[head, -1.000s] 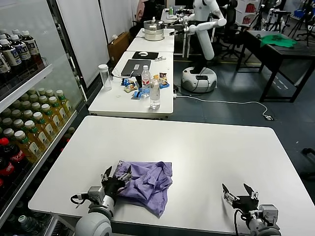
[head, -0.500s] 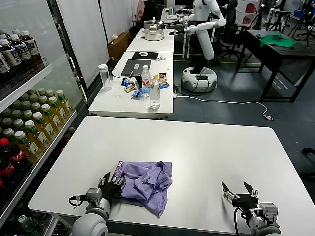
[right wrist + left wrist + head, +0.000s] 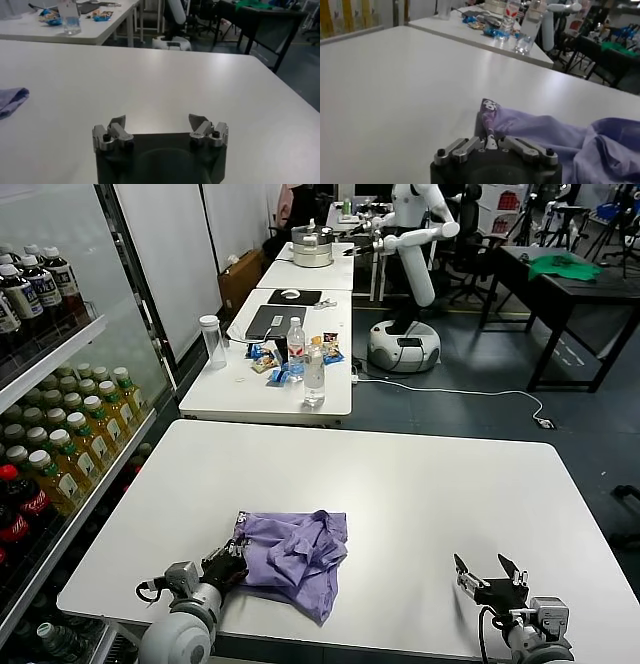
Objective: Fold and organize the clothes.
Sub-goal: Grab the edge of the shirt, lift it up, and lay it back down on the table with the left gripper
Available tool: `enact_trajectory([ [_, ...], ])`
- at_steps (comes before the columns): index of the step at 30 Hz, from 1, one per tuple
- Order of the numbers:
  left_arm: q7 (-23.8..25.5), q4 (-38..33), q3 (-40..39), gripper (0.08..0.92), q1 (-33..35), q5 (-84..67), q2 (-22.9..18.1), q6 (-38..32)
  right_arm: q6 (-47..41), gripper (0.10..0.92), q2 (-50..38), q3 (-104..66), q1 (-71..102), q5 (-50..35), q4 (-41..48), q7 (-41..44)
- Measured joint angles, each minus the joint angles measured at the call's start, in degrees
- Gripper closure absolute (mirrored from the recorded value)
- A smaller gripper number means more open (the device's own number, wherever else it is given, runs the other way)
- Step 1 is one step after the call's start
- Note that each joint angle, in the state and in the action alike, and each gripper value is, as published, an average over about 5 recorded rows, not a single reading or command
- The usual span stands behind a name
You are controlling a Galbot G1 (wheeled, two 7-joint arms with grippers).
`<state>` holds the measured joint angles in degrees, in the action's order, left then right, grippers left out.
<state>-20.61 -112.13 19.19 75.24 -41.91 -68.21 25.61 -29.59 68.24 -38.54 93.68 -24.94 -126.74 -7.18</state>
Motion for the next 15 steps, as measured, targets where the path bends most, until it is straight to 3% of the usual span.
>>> enact_trajectory([
  [9, 0.39, -1.89, 6.65, 0.876, -0.93, -11.24, 1.39, -0.06, 0.08, 0.203, -0.08, 0.01, -0.22, -0.26, -0.15, -0.17],
  [15, 0.1, -3.78, 14.55, 0.876, -2.05, -19.35, 4.49, 1.09, 0.21, 0.203, -0.22, 0.52, -0.81, -0.53, 0.26, -0.19],
])
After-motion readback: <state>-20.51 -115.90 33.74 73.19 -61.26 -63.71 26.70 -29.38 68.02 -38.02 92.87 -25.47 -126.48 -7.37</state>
